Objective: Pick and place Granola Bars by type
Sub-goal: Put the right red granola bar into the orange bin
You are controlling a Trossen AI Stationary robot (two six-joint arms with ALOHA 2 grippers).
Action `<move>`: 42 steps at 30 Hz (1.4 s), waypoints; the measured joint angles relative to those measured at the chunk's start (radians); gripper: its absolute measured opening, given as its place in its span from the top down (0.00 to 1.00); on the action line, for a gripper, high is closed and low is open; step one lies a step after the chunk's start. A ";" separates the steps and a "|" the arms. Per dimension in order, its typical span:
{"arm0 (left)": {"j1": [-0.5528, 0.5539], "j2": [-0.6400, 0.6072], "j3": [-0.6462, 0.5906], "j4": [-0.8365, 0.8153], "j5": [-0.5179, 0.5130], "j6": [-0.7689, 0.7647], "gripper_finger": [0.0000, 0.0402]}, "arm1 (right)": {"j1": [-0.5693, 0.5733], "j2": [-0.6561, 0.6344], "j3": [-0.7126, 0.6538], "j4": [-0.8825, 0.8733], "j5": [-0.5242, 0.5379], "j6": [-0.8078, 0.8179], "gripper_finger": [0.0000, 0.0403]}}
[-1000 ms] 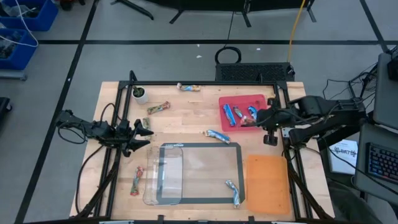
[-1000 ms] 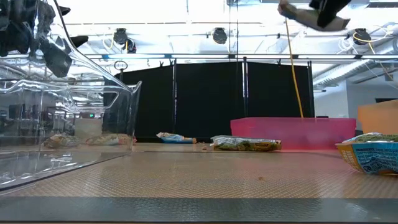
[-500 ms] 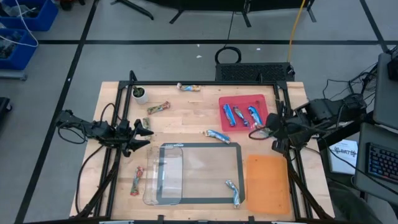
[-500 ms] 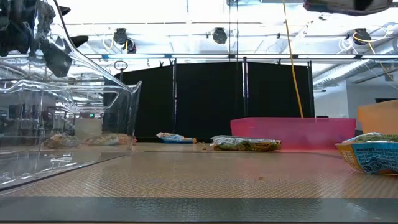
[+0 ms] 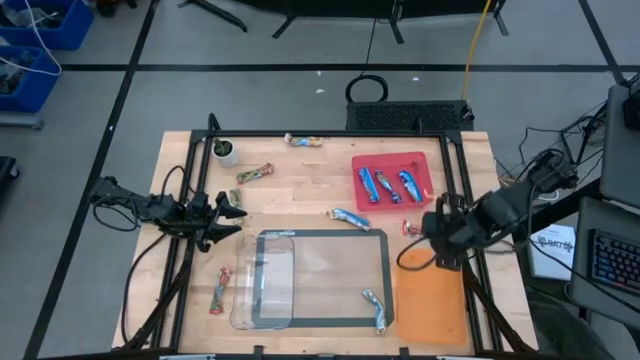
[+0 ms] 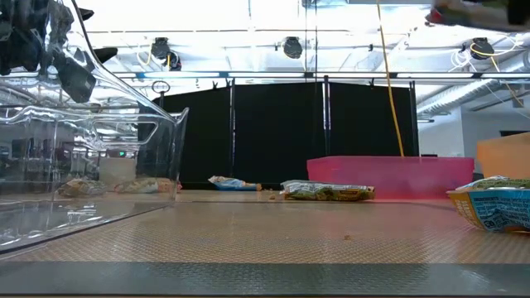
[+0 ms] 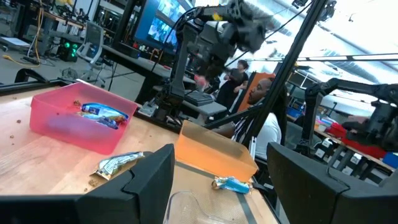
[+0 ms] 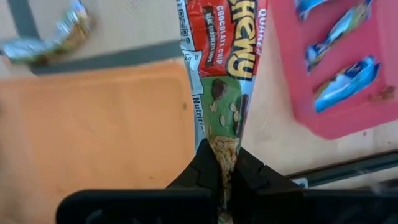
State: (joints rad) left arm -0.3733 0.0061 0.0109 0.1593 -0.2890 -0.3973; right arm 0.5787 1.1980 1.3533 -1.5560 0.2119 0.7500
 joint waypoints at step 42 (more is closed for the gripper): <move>0.000 0.000 0.000 0.000 0.000 0.000 0.36 | 0.216 -0.001 -0.712 0.755 -0.207 0.200 1.00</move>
State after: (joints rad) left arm -0.3729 0.0063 0.0108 0.1593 -0.2890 -0.3973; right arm 0.7948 1.1969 0.6412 -0.8011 0.0052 0.9501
